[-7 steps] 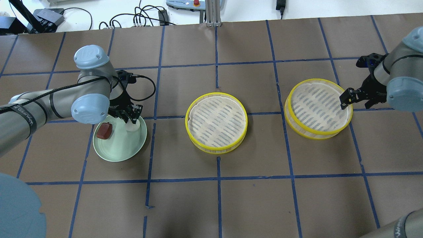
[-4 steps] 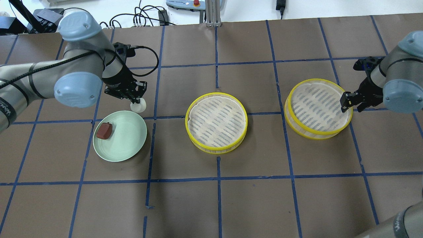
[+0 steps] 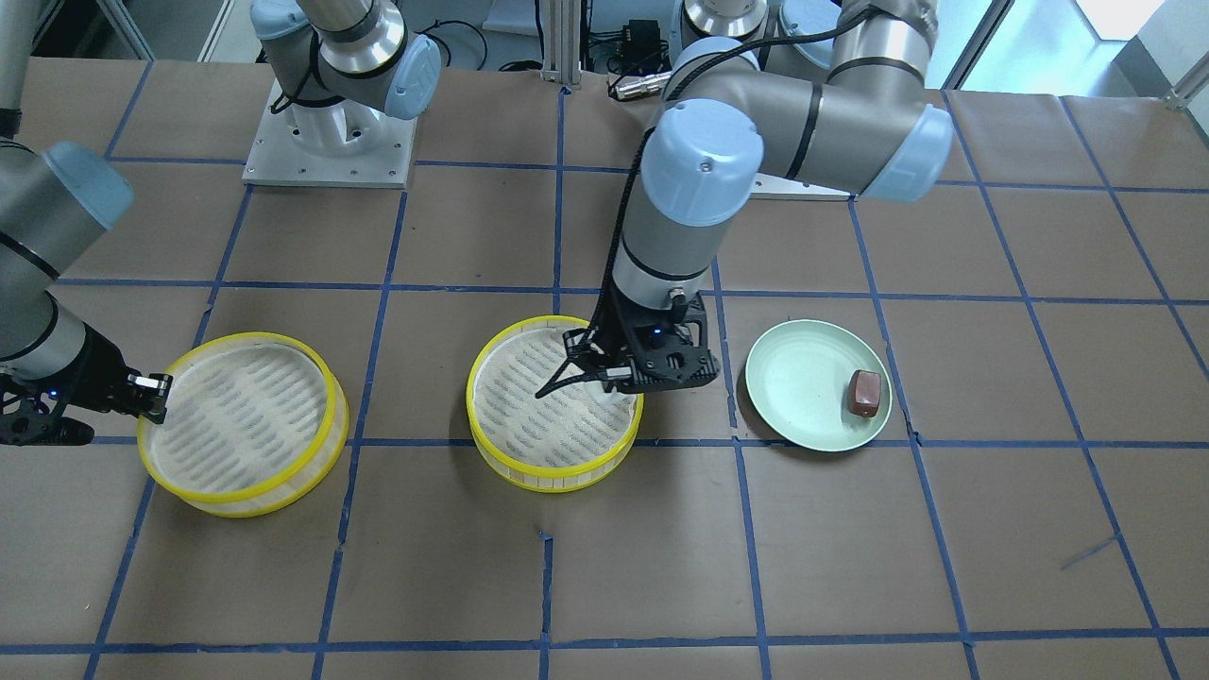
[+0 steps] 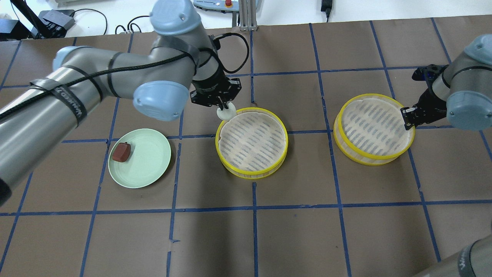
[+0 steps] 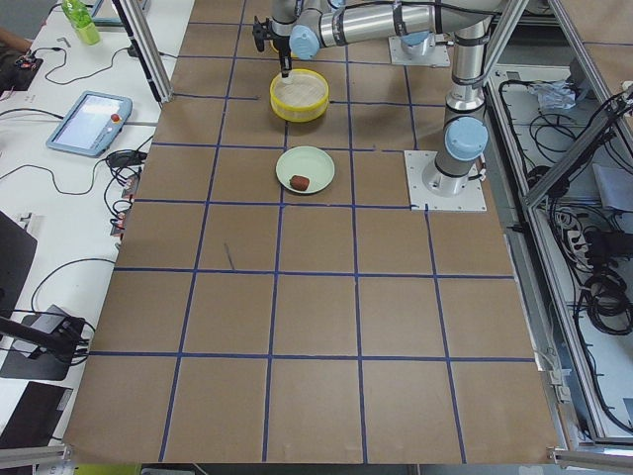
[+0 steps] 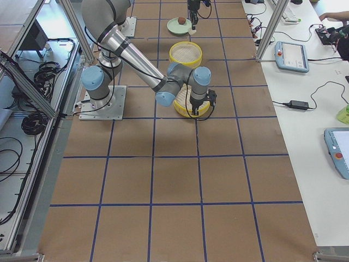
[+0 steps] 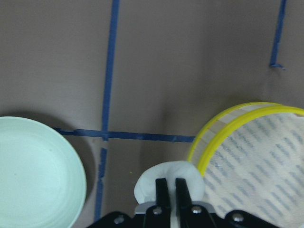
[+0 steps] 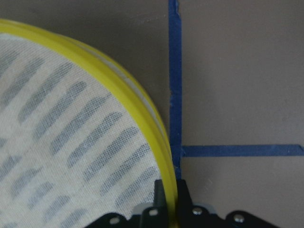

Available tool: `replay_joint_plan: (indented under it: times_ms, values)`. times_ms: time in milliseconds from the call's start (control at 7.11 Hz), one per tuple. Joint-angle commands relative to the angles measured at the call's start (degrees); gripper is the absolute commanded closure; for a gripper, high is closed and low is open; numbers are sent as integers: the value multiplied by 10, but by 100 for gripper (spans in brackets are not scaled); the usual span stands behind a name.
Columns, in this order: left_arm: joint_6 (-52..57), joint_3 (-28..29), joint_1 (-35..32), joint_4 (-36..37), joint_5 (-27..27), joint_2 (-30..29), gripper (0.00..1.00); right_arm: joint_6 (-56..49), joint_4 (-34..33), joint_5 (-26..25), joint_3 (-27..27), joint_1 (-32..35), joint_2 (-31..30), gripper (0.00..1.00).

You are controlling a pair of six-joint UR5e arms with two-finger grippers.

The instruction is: Stack buns with steamer

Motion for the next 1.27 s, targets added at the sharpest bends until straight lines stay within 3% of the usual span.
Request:
replay_joint_plan:
  times_ms: [0, 141, 281, 422, 562, 844, 1125]
  values:
    - [-40, -7, -27, 17, 4, -19, 0, 5, 63, -3, -42, -1, -27, 93]
    - [-40, -16, -27, 16, 7, -19, 0, 4, 131, -6, -70, 1, -55, 93]
    - [-19, -23, -26, 19, 25, -14, 0, 5, 145, -6, -73, 3, -67, 93]
    - [150, -27, 2, 20, 121, -4, 0, 31, 145, 0, -72, 20, -72, 93]
    - [260, -46, 82, 13, 141, 13, 0, 82, 141, -3, -73, 86, -73, 93]
    - [475, -151, 232, 24, 140, 47, 0, 257, 137, 1, -72, 194, -73, 93]
    - [542, -180, 301, 30, 132, 45, 0, 365, 129, 1, -75, 293, -68, 93]
